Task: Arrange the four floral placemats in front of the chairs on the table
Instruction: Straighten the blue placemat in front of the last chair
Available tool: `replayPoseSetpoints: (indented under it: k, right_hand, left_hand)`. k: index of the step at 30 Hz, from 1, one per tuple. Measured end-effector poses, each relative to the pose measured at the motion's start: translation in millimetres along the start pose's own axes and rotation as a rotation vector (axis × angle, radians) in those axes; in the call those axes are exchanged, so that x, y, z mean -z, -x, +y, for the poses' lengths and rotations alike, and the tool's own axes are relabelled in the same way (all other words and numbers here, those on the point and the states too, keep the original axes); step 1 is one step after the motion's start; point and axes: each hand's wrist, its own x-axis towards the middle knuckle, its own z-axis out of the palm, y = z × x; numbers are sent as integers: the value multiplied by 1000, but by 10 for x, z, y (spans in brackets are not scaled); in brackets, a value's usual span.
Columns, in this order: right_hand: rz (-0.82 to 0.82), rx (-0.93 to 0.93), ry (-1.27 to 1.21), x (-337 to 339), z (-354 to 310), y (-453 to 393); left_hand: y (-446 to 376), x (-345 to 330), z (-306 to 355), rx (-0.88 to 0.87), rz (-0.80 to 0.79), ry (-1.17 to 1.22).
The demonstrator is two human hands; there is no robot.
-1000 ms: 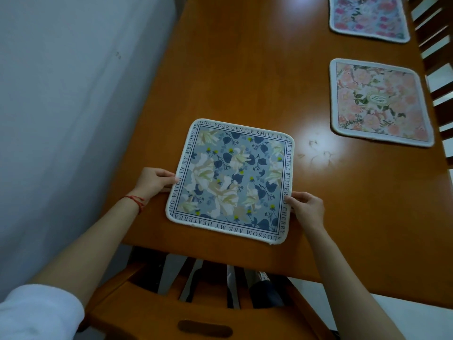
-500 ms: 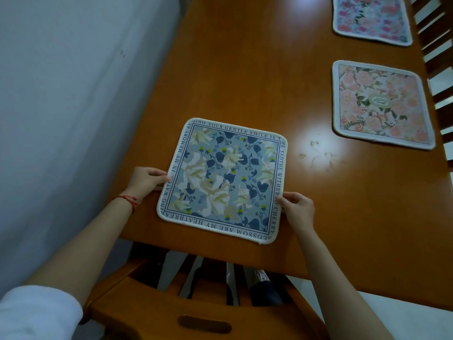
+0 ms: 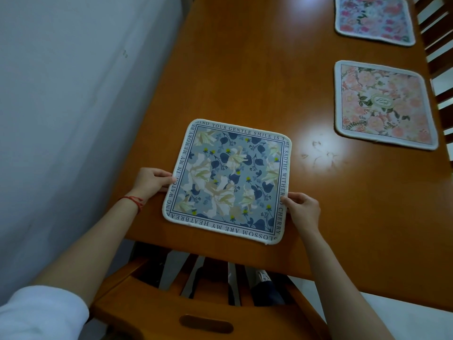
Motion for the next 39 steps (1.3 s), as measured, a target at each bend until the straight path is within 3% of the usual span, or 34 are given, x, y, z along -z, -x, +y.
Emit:
replayPoseSetpoints:
  k: [39]
  right_hand:
    - [-2, -38, -10, 140, 30, -20]
  left_hand:
    - [10, -126, -79, -48, 0, -47]
